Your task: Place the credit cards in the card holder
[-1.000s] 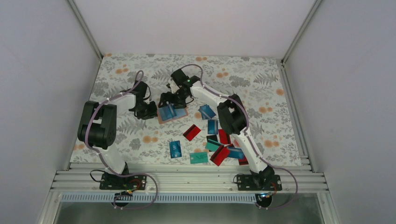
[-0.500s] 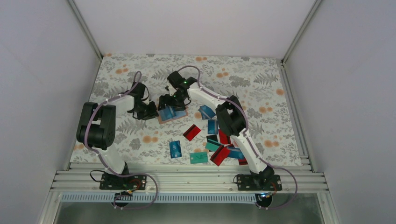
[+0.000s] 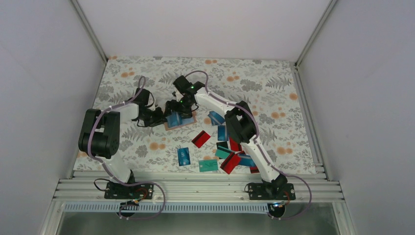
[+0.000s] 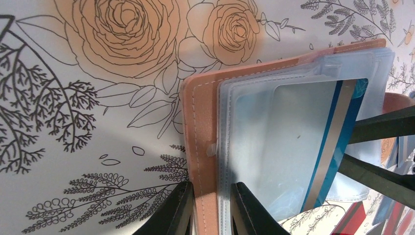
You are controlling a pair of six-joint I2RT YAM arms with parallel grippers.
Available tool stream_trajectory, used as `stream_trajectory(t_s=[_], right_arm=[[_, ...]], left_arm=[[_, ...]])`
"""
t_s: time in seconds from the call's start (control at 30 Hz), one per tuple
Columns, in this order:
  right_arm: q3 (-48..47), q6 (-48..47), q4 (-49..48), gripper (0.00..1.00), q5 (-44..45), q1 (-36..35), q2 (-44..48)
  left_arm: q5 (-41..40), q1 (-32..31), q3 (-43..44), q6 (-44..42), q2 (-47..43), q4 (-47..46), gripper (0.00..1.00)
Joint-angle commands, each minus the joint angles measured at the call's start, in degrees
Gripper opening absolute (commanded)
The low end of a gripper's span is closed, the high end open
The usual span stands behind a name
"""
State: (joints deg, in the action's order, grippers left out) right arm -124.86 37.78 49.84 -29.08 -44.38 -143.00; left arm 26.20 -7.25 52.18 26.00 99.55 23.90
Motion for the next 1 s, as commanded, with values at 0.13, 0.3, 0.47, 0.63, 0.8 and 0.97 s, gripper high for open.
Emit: stream_trajectory(t_s=[0.13,0.3,0.47,0.63,0.8,0.97], right_arm=[[2.07,-0.71,2.40,0.90,-0.24,-0.09,-0.60],[2.17,-4.56,3.52,0.90,0.33,0.70,1.85],[2.06,-7.98,6.62,0.94,4.89,0.72,4.64],[2.81,-10.31,10.22,0.92,15.56,0.81,7.02],[4.39,-10.71,10.68,0.69,21.09,0.78,7.79],[4.60,-10.77,9.54,0.54,22.20,0.62,7.40]], left_arm=[[0.36,0.40,-3.90,-1.15,-1.20,4.15,0.21],[-0.43,1.15,-4.28,-2.15,-3.14,5.38,0.20],[-1.43,1.44,-3.51,-2.85,-4.00,6.51,0.20],[-5.14,2.03,-1.98,-3.32,-4.46,8.11,0.20],[-7.83,2.50,0.14,-3.71,-3.04,8.60,0.20],[-7.83,2.50,1.40,-4.47,-1.40,7.98,0.20]])
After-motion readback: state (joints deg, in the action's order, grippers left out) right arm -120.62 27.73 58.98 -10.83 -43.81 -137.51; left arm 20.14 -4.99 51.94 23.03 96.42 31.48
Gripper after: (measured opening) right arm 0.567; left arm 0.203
